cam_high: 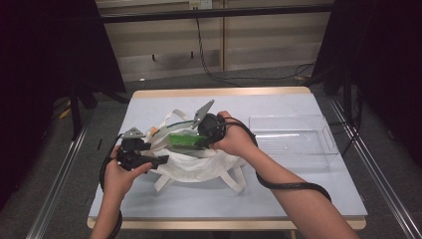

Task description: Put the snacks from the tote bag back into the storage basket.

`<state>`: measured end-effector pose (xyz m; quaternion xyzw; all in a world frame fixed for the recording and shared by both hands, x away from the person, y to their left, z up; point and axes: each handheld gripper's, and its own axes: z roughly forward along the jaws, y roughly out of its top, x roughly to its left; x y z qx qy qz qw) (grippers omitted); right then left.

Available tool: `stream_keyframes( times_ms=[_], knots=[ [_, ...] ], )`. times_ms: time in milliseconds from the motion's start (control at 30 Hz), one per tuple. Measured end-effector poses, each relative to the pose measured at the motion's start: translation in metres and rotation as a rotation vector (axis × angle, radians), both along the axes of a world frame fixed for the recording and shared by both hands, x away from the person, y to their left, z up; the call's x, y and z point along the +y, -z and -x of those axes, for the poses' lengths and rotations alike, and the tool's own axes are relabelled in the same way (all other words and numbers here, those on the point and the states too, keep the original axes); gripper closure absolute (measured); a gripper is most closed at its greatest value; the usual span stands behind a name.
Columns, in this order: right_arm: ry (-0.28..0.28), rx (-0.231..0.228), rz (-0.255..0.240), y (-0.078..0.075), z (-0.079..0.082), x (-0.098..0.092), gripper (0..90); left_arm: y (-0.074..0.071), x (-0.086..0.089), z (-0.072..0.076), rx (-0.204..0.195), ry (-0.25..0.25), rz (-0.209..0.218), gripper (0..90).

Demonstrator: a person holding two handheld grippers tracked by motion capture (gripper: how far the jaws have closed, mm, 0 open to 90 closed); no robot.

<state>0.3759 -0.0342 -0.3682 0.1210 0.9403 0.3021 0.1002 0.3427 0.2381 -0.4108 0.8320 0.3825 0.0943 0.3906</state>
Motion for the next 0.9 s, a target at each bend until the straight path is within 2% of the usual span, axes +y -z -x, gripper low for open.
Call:
stream_keyframes(
  times_ms=[100, 133, 167, 200, 233, 300, 333, 600, 900],
  knots=[
    [0.009, 0.002, -0.027, -0.007, -0.001, -0.005, 74.2, 0.000, -0.002, 0.000, 0.002, 0.002, 0.004, 10.5],
    [0.016, 0.007, -0.035, -0.009, -0.001, -0.006, 74.6, 0.000, -0.002, 0.000, -0.001, 0.011, -0.010, 10.5],
    [0.019, 0.001, -0.037, -0.012, -0.001, -0.007, 82.3, 0.000, -0.003, 0.000, 0.000, 0.008, -0.005, 10.4],
    [0.006, 0.011, -0.048, -0.015, -0.001, -0.009, 86.3, 0.000, -0.003, 0.000, 0.001, 0.015, -0.003, 10.4],
    [0.014, 0.035, -0.073, -0.018, -0.002, -0.011, 86.8, 0.000, -0.004, 0.000, 0.004, 0.018, 0.001, 10.6],
    [0.015, 0.053, -0.087, -0.021, -0.002, -0.013, 87.6, 0.001, -0.005, 0.000, 0.001, 0.017, -0.007, 10.6],
    [0.016, 0.055, -0.072, -0.024, -0.002, -0.013, 87.9, 0.001, -0.005, 0.000, 0.005, 0.018, -0.004, 10.6],
    [-0.003, 0.085, -0.061, -0.034, -0.002, -0.017, 90.0, 0.001, -0.007, 0.001, -0.005, 0.018, 0.003, 10.8],
    [-0.020, 0.073, -0.033, -0.037, -0.003, -0.016, 90.0, 0.001, -0.007, 0.001, -0.003, 0.026, -0.010, 10.8]
  ],
)
